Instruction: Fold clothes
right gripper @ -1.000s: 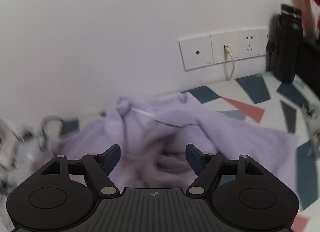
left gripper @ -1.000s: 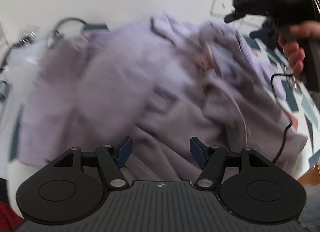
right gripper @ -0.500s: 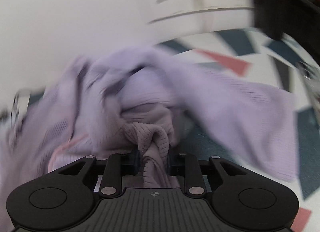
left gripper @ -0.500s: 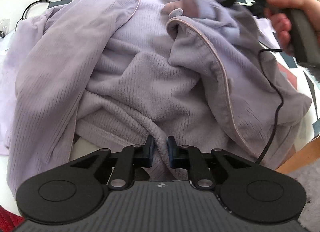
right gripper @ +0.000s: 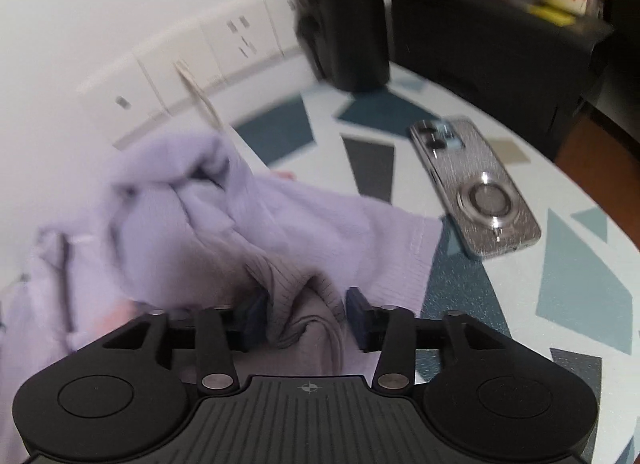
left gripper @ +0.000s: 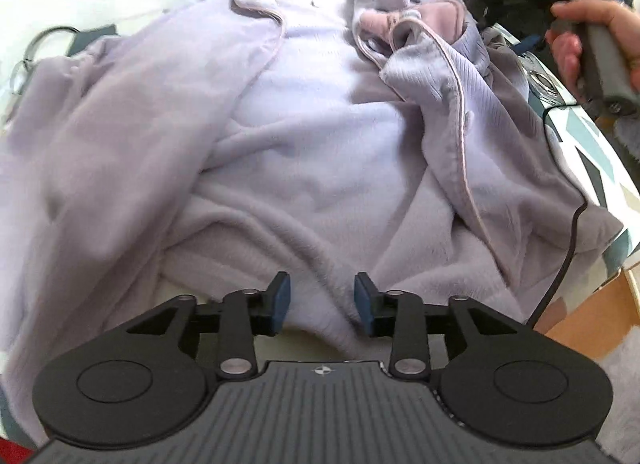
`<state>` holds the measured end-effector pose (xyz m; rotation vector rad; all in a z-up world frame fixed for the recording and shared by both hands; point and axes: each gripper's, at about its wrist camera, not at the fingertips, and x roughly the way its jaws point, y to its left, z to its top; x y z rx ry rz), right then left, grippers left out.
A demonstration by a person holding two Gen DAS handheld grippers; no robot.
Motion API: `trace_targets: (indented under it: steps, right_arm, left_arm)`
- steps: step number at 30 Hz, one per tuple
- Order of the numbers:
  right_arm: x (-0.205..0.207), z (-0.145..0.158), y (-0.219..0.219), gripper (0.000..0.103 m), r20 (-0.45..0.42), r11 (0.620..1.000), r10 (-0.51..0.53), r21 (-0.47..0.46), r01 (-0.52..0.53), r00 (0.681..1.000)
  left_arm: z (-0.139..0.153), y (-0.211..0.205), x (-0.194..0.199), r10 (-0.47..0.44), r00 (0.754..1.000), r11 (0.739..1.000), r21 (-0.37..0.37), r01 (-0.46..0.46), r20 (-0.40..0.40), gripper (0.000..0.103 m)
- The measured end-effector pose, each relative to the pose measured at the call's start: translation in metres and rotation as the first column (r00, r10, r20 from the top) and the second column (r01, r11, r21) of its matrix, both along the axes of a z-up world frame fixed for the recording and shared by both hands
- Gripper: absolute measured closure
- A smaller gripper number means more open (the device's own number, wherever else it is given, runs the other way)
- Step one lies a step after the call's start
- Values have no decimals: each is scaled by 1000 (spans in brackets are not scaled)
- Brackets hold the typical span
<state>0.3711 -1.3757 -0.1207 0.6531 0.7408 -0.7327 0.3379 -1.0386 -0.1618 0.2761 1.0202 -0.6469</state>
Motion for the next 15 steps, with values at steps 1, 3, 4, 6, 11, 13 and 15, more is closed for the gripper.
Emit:
trace_targets:
  steps: [1,3,4,6,11,13,15]
  right_arm:
    - [-3,9,6,58,30,1000,12,-7,-12,999]
    - [-10,27,19,58,89,999,38,-21,-36,995]
    - [-13,37,24,58,125,998,55,-21,-53,991]
    - [-18,51,44,58,181,993,117,-4,-119,977]
    - [-14,66,106,56,240,935,324,66,-348,915]
    - [-1,57,142,53,208,893,421,75,-443,883]
    - [13,44,179,51,176,857,492,74,-510,852]
  left_arm:
    - [3,5,-4,8,1000,1000,1,-8,23,61]
    - [9,15,-11,24,997,1000,3,-24,70,59]
    - [12,20,-15,32,995,999,4,-33,93,56]
    - [18,31,-22,49,989,999,6,-50,141,51]
    - [18,77,-31,127,974,990,44,-137,188,48]
    - [15,96,-36,157,969,983,65,-172,192,39]
    - [10,112,-40,174,964,977,90,-195,200,39]
